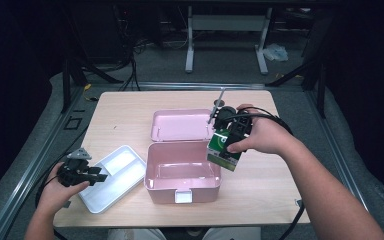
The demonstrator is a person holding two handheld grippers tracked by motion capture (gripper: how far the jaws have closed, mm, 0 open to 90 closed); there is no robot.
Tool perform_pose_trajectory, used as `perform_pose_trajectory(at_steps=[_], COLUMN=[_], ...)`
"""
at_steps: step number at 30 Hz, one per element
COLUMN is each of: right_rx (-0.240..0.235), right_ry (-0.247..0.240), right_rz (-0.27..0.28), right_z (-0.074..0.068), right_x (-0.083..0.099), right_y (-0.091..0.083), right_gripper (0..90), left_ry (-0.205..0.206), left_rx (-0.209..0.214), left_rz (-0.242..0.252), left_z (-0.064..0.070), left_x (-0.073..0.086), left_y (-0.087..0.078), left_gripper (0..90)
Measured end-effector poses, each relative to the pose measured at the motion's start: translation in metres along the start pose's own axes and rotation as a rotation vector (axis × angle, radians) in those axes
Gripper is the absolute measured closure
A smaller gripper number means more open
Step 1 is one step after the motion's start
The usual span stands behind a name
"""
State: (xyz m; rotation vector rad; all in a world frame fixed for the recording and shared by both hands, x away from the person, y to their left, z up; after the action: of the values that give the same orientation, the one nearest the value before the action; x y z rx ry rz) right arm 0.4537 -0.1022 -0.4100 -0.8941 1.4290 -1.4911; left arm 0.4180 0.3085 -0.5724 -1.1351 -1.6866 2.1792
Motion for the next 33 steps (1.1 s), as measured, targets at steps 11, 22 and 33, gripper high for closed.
perform_pose_trajectory(at_steps=[11, 22, 33], right_rx=[-0.021, -0.028, -0.023], right_ry=[-0.106, -0.186, -0.268], right_rz=[0.009, 0.035, -0.004], right_z=[-0.025, -0.042, -0.049], right_x=[-0.034, -0.056, -0.061], right_y=[0.003, 0.009, 0.018], right_gripper=[16.4, 16.5, 16.4], left_ry=[-0.001, -0.001, 0.0], left_rx=[0.001, 0.002, 0.004], left_rz=[0.004, 0.004, -0.001], left_z=[0.0, 0.0, 0.0], left_x=[0.0, 0.0, 0.0], left_y=[0.0, 0.0, 0.001], left_gripper=[56.1, 56.1, 56.1])
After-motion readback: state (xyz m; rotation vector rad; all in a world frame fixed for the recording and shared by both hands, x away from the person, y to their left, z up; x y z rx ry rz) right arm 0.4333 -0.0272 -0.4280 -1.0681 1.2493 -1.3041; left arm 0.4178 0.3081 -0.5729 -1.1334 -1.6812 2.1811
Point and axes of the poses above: each handheld gripper's, and its own axes: y roughly forward along the jaws, x roughly out of its underside, z roughly to its right, the point moved 8 cm from there along y, roughly forward along the jaws, and after that the axes turned 8 degrees about -z, right-handed, at the moved point
